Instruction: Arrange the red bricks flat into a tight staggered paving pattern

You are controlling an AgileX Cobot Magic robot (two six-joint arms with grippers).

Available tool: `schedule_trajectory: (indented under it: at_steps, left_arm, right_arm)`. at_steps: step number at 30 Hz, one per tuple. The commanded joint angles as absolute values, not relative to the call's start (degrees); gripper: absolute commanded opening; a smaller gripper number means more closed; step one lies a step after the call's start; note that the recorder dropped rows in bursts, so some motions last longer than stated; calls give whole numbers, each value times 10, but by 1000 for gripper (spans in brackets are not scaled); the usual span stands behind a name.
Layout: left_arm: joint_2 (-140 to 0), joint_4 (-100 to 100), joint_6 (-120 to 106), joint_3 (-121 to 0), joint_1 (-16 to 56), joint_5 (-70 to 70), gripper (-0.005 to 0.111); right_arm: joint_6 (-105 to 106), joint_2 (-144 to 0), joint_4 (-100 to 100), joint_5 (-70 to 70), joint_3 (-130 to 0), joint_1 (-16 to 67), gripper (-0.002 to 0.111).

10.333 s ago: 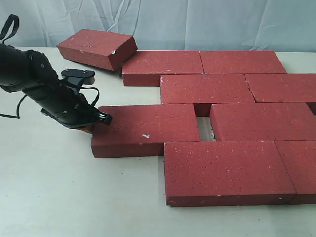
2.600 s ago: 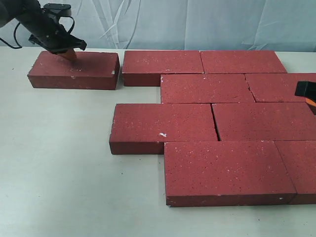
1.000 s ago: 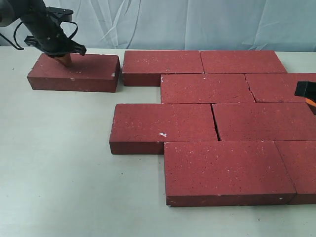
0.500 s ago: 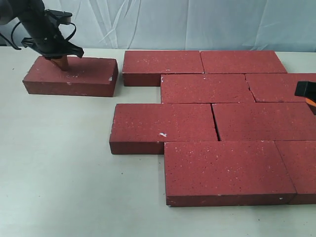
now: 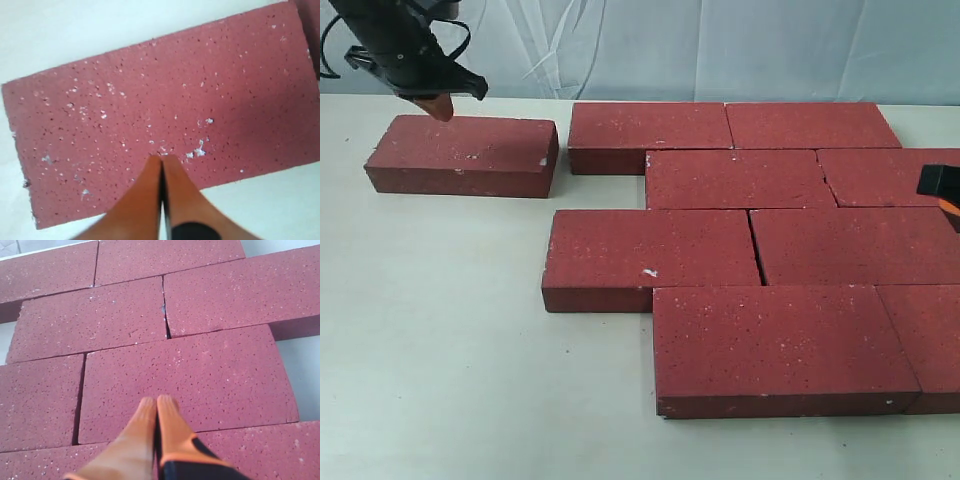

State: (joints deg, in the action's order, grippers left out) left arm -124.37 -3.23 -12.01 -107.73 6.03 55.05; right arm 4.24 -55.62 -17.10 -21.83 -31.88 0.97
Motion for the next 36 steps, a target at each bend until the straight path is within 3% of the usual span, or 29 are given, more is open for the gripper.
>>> schedule_trajectory:
  at_steps: [1,5,13,36]
  left_arm:
    - [-1194,-46,-100,-963,63,377,0]
    - [-1238,-58,-74,-950,63,325,0]
    - [-1288,-61,-86,-950,63,367,0]
    - [-1216,-127,-157,-807,65,386,0]
  right_arm:
    - [44,-557,-172,-217,-323,7,-1]
    - [44,-557,-172,-224,-323,7,-1]
    - [44,-557,-172,-221,-323,7,-1]
    - [44,-557,-175,-220,-323,7,-1]
